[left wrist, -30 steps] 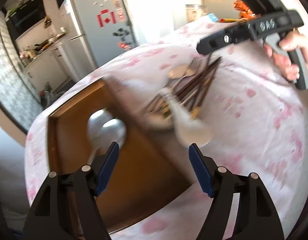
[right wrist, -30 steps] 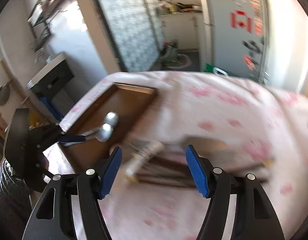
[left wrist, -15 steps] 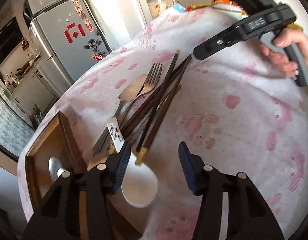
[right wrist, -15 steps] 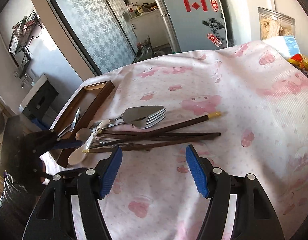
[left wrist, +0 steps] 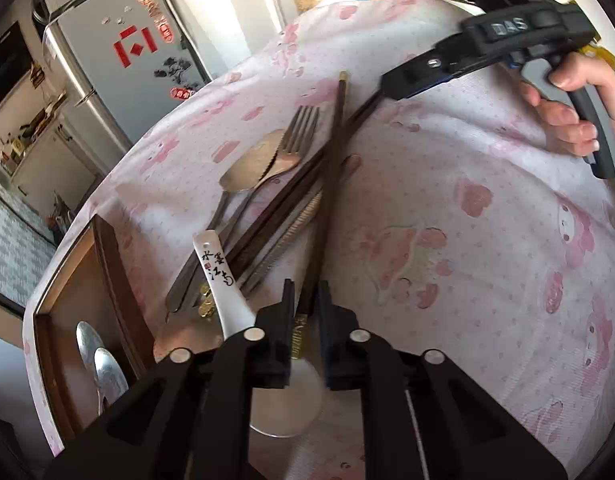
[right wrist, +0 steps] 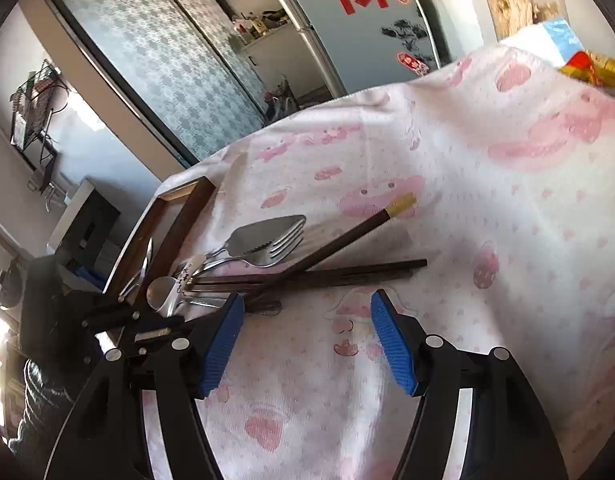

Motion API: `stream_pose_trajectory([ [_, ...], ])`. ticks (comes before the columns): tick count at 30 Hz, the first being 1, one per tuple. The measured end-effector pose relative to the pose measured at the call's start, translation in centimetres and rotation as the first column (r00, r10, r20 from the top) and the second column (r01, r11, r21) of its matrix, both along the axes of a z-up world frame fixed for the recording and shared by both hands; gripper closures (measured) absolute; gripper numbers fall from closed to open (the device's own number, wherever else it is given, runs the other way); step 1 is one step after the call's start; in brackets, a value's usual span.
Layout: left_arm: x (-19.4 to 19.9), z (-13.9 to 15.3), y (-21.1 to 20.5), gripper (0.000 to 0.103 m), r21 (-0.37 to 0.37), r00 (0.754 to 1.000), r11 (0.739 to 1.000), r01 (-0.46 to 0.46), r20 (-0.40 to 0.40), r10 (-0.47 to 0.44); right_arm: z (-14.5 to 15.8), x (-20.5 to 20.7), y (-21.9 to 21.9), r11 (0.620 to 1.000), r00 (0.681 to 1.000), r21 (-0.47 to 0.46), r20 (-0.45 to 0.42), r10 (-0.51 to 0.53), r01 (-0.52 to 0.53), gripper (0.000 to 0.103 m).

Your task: Organize utensils

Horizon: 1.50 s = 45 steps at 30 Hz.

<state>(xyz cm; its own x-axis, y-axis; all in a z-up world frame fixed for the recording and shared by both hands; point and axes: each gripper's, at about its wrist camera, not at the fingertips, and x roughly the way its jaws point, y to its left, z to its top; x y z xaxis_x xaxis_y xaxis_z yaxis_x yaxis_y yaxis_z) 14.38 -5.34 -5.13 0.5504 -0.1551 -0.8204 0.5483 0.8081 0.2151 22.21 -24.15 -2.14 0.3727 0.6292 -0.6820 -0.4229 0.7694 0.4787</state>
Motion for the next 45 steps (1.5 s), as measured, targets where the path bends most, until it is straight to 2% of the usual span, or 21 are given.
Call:
stream_pose_trajectory([
  [5, -0.5, 1.3, 0.1, 0.094, -0.074, 1.000, 0.997, 0.002, 0.001, -0.002, -0.4, 0.3, 0.6, 0.999, 0.999, 0.044, -0.039, -0.028, 0.030, 0.036],
  [9, -1.1, 2.4, -0.3, 0.094, -0.101, 1.000, 0.995, 0.006, 0.006, -0.006, -0.4, 0.8, 0.9, 0.992, 0.996, 0.112, -0.072, -0.055, 0.063, 0.036],
  [13, -2.2, 3.2, -0.9, 0.094, -0.121, 1.000, 0.992, 0.024, 0.008, -0.023, -0.8, 1.0, 1.8, 0.988, 0.993, 0.135, -0.101, -0.058, 0.072, 0.037],
  [16, -3.0, 3.3, -1.4, 0.094, -0.115, 0.999, 0.993, 0.039, 0.012, -0.038, -1.0, 0.9, 2.4, 0.993, 0.992, 0.083, -0.104, -0.078, 0.086, 0.052],
  [18, -3.5, 3.3, -1.7, 0.094, -0.119, 0.999, 0.992, 0.042, 0.014, -0.041, -1.5, 0.8, 2.8, 0.994, 0.989, 0.056, -0.117, -0.086, 0.093, 0.056],
  [21, -4.1, 3.3, -1.8, 0.094, -0.125, 0.999, 0.991, 0.049, 0.018, -0.047, -1.6, 0.6, 2.6, 0.992, 0.987, 0.052, -0.114, -0.109, 0.116, 0.068],
  [22, -4.1, 3.3, -1.7, 0.094, -0.126, 0.999, 0.991, 0.050, 0.017, -0.048, -1.7, 0.6, 2.5, 0.991, 0.987, 0.055, -0.115, -0.113, 0.120, 0.076],
  [28, -4.7, 2.6, -1.8, 0.093, -0.111, 0.998, 0.992, 0.059, 0.008, -0.058, -1.8, 0.1, 2.5, 0.990, 0.988, 0.062, -0.097, -0.124, 0.130, 0.079],
  [35, -5.5, 3.7, -0.8, 0.094, -0.123, 0.998, 0.991, 0.052, 0.033, -0.049, 0.8, -0.5, 3.5, 0.992, 0.994, 0.072, -0.040, -0.102, 0.104, 0.080],
  [41, -6.6, 4.9, 2.3, 0.095, -0.133, 0.998, 0.991, 0.014, 0.066, -0.005, 2.8, -0.6, 7.6, 0.997, 0.999, 0.068, 0.001, -0.049, 0.048, 0.081],
  [45, -7.7, 5.1, 5.7, 0.095, -0.141, 0.996, 0.989, -0.043, 0.076, 0.054, 3.5, -0.8, 12.1, 0.999, 0.999, 0.050, 0.037, 0.016, -0.018, 0.081],
])
